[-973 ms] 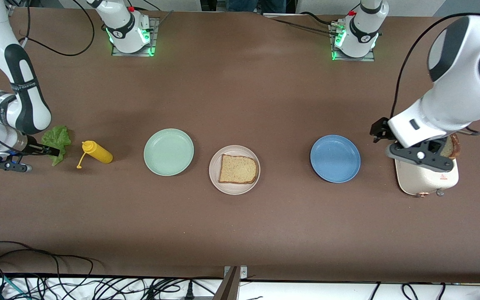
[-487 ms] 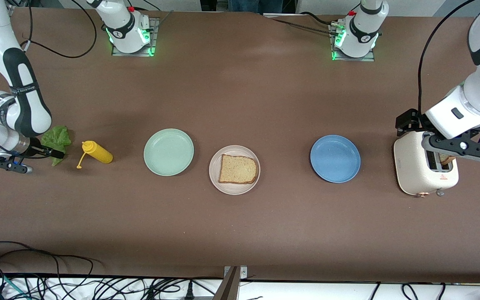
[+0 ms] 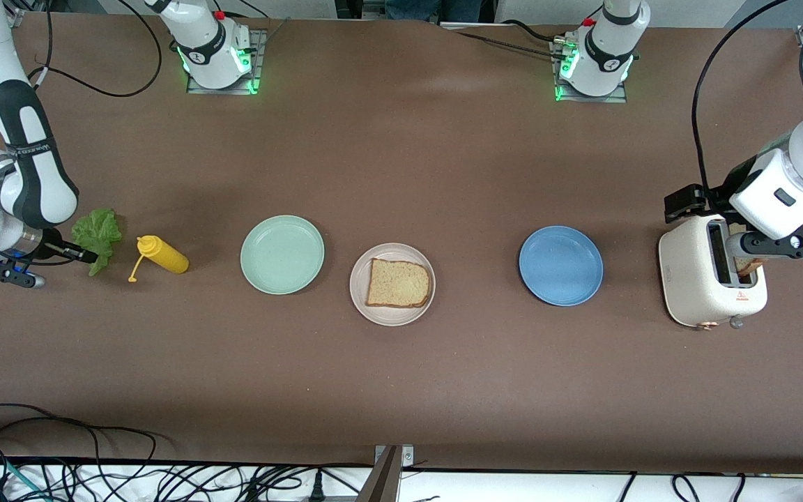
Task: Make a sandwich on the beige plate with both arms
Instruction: 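Grasp the lettuce leaf with the right gripper while the left gripper withdraws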
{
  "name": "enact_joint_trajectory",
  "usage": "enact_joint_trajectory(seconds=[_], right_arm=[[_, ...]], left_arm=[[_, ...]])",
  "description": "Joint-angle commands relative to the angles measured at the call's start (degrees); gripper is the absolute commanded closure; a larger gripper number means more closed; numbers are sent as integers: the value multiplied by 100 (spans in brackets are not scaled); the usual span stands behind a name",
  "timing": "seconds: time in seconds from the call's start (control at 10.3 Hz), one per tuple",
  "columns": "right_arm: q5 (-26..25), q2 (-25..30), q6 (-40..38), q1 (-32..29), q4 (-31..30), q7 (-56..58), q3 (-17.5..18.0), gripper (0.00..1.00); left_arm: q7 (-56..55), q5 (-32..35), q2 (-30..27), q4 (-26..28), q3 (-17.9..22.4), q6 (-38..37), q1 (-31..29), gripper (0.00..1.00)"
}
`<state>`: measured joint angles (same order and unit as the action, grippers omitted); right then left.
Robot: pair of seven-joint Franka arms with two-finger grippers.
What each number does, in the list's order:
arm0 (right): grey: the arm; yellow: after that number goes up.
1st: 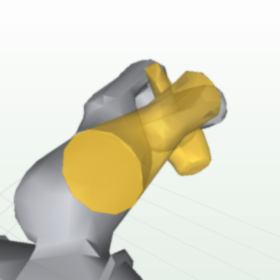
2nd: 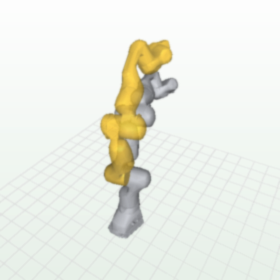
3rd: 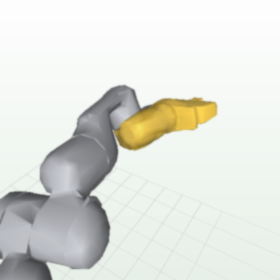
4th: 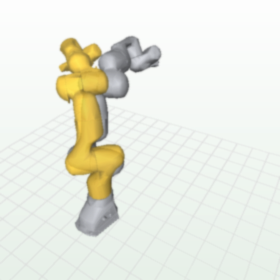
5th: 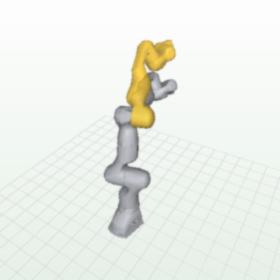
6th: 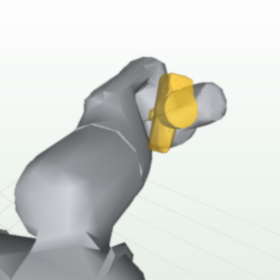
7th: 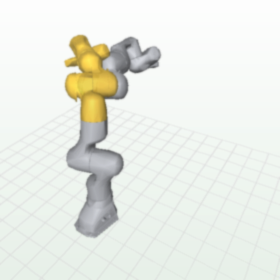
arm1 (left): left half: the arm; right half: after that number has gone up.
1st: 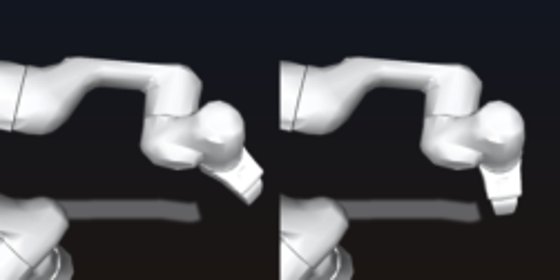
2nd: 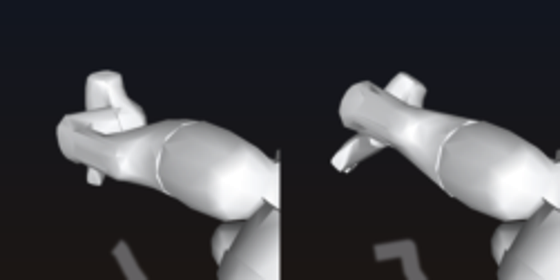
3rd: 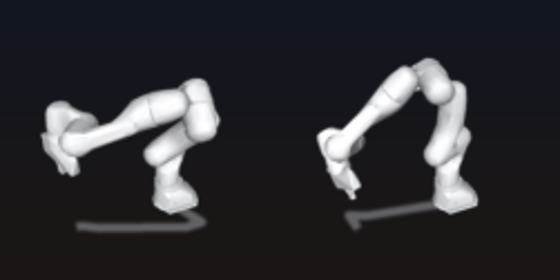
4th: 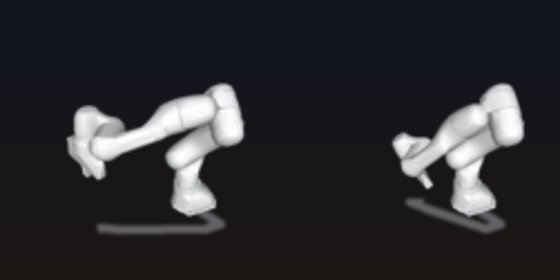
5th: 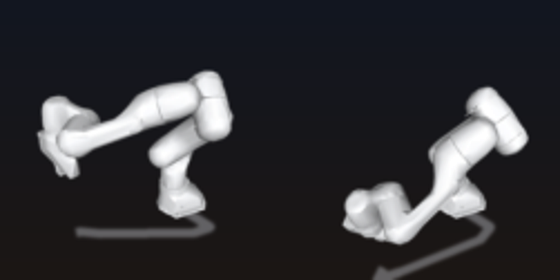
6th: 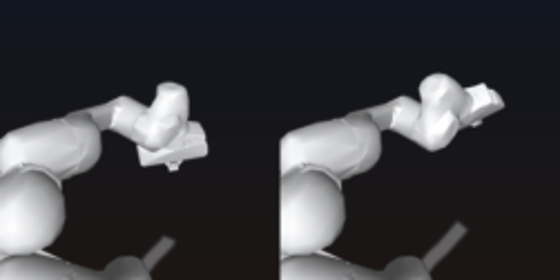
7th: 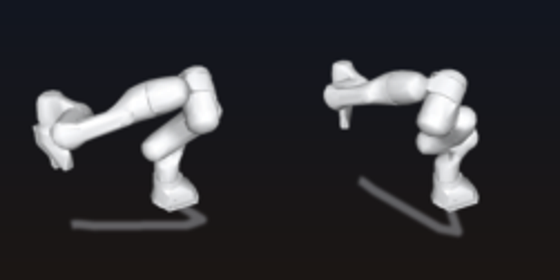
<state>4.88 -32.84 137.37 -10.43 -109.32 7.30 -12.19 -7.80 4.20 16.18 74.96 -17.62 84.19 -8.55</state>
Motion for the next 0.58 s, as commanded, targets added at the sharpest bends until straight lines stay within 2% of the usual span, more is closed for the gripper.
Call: enact_joint_trajectory(seconds=[0.0,0.29,0.49], right_arm=[[118,-56,45,-65,69,175,50,100],[109,-56,-34,-65,225,202,50,100],[101,-3,-899,-47,794,377,41,100]], left_arm=[[243,-113,-98,54,-31,-52,-103,0],[252,-104,-89,45,-40,-52,-86,0],[252,-104,-89,37,-40,-52,-68,0]])
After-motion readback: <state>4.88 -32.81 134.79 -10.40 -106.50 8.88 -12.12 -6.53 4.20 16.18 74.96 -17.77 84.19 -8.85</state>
